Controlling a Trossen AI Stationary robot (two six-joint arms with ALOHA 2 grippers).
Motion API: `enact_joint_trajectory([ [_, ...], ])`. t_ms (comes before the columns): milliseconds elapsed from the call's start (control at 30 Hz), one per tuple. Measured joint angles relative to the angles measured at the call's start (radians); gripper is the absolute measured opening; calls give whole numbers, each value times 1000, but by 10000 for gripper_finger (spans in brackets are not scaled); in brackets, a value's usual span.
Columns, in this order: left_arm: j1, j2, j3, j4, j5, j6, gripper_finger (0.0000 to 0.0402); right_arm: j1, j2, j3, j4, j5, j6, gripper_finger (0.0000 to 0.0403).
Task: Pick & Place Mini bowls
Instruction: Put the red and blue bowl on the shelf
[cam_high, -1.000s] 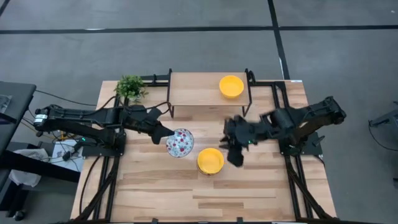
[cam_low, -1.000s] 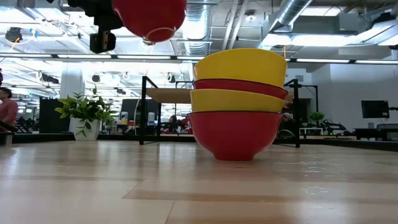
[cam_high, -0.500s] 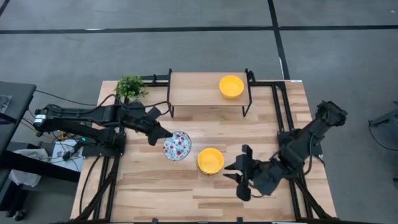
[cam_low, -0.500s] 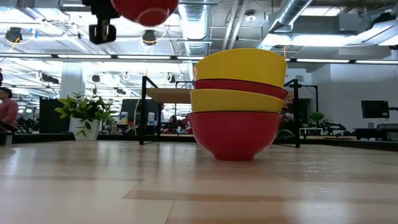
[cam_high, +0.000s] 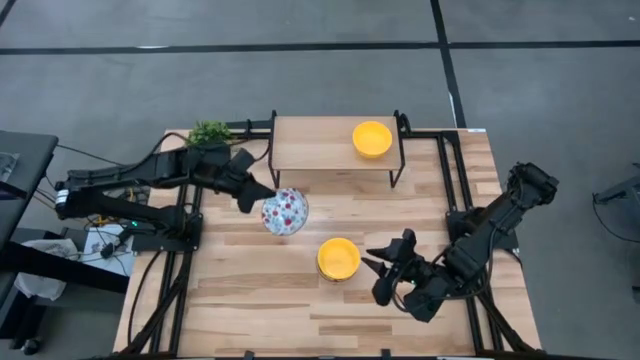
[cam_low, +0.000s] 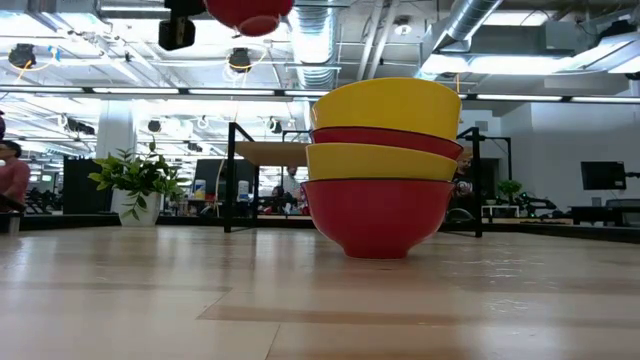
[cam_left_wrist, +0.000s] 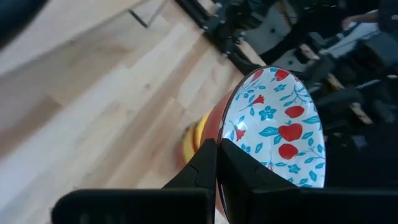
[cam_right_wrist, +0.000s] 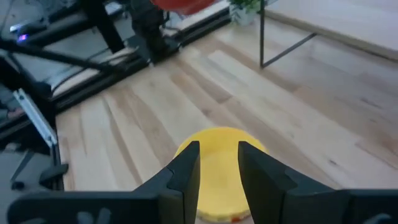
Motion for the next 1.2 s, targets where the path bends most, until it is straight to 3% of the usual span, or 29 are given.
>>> enact_joint_trajectory([
  [267,180,153,189,-55,83,120,8,-55,0,0,4,12,-34,98],
  [500,359,290,325,-105,108,206,8,-119,0,0,4,8,-212,98],
  [733,538,419,351,-112,212,239,9,-231,0,0,3,8,-384,98],
  [833,605,478,351,-112,212,238,8,-279,0,0,-2,4,-441,98],
  [1200,655,538,351,-70,214,282,9,-404,0,0,-108,-111,-473,98],
])
